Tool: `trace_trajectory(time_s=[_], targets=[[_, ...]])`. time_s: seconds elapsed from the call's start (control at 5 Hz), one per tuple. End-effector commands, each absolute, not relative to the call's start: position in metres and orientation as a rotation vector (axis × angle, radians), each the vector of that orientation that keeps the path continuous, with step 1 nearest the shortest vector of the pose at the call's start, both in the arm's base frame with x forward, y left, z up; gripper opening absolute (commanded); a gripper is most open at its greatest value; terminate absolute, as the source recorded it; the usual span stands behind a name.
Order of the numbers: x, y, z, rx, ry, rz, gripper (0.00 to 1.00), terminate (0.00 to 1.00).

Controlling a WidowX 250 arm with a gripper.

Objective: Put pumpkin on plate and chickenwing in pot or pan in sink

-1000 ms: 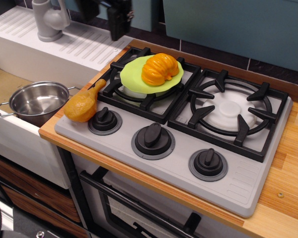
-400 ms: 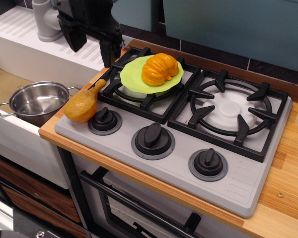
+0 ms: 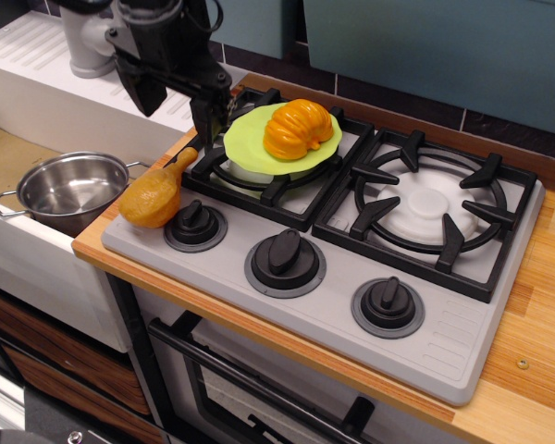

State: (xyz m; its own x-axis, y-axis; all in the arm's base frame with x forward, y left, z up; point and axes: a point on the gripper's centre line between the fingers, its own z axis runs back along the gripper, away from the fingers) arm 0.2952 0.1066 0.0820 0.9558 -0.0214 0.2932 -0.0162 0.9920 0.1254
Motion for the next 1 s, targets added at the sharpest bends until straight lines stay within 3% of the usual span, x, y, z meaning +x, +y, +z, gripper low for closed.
trace_trajectory(time_s=[0.0, 0.8], targets=[[0.31, 0.125, 0.082, 0.148, -0.359, -0.034, 1.0, 0.0], [0.314, 0.133, 0.053, 0.1, -0.323, -0.02, 1.0, 0.0]])
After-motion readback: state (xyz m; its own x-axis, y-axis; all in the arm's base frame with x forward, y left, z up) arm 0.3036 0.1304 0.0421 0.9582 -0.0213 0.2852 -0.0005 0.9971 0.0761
